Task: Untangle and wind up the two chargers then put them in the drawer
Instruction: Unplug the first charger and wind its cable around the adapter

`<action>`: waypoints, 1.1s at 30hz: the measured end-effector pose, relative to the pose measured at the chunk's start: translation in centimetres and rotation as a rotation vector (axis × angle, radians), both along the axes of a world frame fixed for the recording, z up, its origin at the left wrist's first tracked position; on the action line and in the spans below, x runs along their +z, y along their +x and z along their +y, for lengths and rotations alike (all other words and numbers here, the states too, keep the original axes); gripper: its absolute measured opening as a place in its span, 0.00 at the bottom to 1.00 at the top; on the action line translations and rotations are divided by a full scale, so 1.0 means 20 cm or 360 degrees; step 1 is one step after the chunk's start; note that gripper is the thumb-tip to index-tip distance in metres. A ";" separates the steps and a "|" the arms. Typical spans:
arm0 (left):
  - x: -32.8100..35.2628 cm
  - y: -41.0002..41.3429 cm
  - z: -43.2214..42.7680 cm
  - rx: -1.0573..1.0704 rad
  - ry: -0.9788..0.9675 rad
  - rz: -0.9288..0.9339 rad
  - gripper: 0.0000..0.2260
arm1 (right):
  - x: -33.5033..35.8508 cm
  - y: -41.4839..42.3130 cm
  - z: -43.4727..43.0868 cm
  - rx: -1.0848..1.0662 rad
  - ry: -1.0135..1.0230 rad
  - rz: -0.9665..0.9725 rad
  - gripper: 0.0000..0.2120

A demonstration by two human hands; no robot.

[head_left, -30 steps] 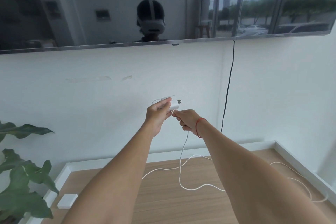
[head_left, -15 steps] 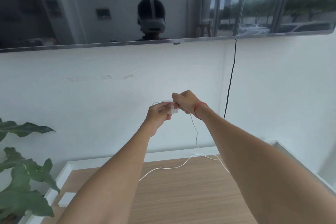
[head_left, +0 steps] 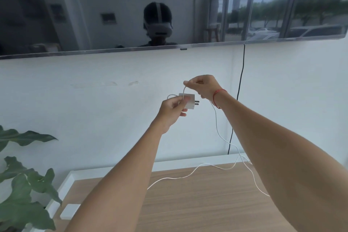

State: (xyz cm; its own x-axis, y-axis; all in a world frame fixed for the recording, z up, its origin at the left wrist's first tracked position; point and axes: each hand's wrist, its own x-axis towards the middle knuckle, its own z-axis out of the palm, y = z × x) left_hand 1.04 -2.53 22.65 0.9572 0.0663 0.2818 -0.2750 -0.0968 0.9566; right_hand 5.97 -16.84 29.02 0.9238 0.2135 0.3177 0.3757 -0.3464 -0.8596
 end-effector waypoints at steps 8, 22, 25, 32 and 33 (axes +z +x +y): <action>0.18 -0.03 -0.07 -0.0403 -0.0225 0.0119 0.09 | -0.23 0.05 -0.06 -0.0170 0.0757 0.0457 0.14; 0.06 -0.03 -0.06 -0.0040 -0.0235 0.0154 0.13 | -0.32 -0.01 0.09 0.0018 0.0420 0.0688 0.11; 0.04 -0.03 -0.06 -0.0040 -0.0345 0.0143 0.11 | -0.30 -0.01 0.10 0.0086 0.0362 0.0760 0.09; -0.03 0.03 -0.03 0.0277 -0.0440 0.0087 0.15 | -0.32 -0.09 0.13 0.0263 -0.0079 0.0707 0.15; -0.04 0.04 -0.02 0.0307 -0.0358 0.0070 0.13 | -0.32 -0.10 0.12 0.0268 -0.0117 0.0661 0.16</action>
